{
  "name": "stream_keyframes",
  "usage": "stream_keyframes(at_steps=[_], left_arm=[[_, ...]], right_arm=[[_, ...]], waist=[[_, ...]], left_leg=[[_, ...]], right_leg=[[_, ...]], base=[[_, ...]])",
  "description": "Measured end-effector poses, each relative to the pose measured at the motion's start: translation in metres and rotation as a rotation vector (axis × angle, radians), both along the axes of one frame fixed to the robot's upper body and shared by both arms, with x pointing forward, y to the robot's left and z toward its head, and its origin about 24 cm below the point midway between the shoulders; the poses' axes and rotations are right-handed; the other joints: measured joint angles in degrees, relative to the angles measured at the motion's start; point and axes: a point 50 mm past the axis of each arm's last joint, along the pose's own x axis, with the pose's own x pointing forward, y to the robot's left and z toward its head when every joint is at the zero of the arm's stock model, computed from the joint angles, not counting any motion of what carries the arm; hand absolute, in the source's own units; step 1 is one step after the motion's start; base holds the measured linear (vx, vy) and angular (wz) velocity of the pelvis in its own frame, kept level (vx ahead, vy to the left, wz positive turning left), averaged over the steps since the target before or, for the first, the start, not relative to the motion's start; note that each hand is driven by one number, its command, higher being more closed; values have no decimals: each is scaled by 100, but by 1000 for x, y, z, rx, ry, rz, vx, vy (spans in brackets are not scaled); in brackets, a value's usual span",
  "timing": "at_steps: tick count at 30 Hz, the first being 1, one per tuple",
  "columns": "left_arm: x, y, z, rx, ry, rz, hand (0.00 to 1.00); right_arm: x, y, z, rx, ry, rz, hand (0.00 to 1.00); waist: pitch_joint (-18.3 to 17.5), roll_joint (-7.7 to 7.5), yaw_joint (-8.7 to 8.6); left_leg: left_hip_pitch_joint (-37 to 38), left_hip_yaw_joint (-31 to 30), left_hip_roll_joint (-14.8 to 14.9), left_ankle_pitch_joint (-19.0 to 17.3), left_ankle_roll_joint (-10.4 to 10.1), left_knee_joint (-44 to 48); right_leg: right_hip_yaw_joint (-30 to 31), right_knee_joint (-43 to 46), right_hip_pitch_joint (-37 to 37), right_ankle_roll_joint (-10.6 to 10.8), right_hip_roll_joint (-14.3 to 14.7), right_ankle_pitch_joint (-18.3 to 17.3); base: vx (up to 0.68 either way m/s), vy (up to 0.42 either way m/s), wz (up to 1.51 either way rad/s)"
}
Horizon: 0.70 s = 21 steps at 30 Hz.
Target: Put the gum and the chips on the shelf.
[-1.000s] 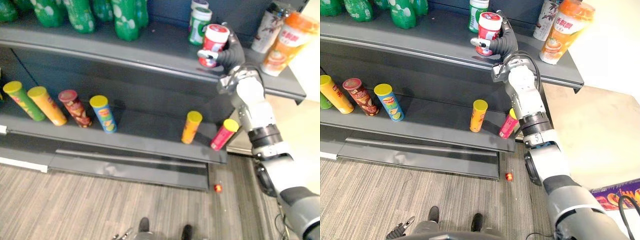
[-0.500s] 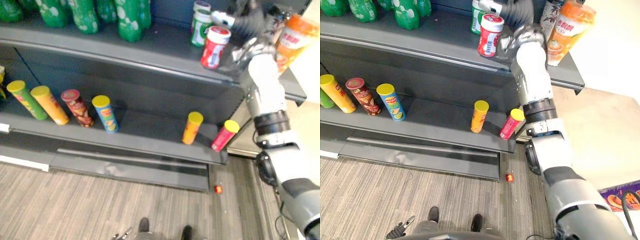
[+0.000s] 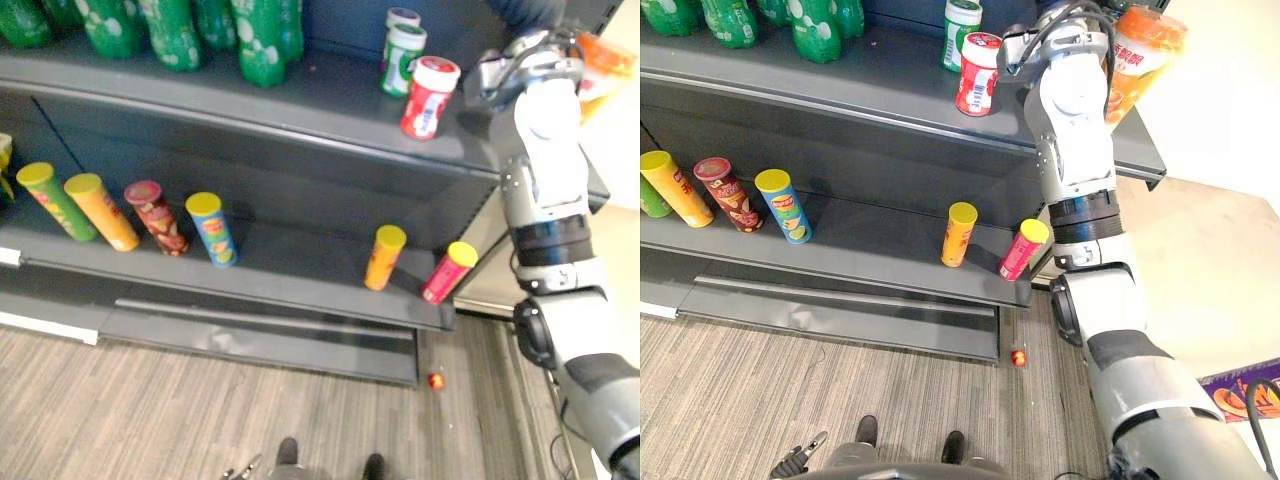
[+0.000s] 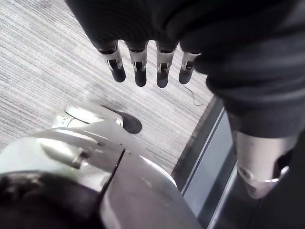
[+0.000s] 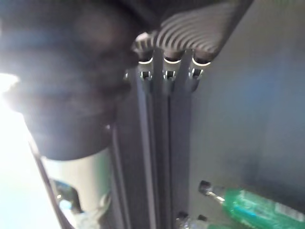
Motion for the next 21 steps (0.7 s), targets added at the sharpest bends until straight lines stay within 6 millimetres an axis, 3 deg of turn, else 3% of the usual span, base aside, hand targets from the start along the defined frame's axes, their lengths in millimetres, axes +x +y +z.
stream_keyframes(at_steps=[2,5,10,14,21], left_arm=[[-1,-1,-1,-4,7,2,0],[-2,-2,-1,-2,16,5,0],[-4,-2,-2,13,41,11,0],[-10,-3,-3,13,62,15,0],[-18,-4,-5,12,96,11,0]], right_arm=[[-15,5,-7,21,-57,57,0],[-32,24,-38,26,-62,188,0],[-50,71,-112,-6,143,496,0],[-71,100,-147,-16,247,713,0],[-104,129,-208,-18,474,951,0]], waist=[[-6,2,-4],[-11,9,-18],[-18,10,-47],[-72,3,-127],[-249,60,-193]], left_leg=[[9,7,0,-2,-2,0],[41,65,6,-4,-3,0],[86,133,8,-22,-8,0],[96,163,6,-44,-31,0],[109,240,6,-66,-34,0]], right_leg=[[6,0,7,-1,0,-1],[47,7,7,-1,2,-1],[121,16,7,0,3,-3],[160,22,-2,1,2,-3],[225,62,-45,2,1,-6]], base=[[3,0,-2],[-5,0,-9],[-14,1,-7],[-2,1,-4],[8,-1,-5]])
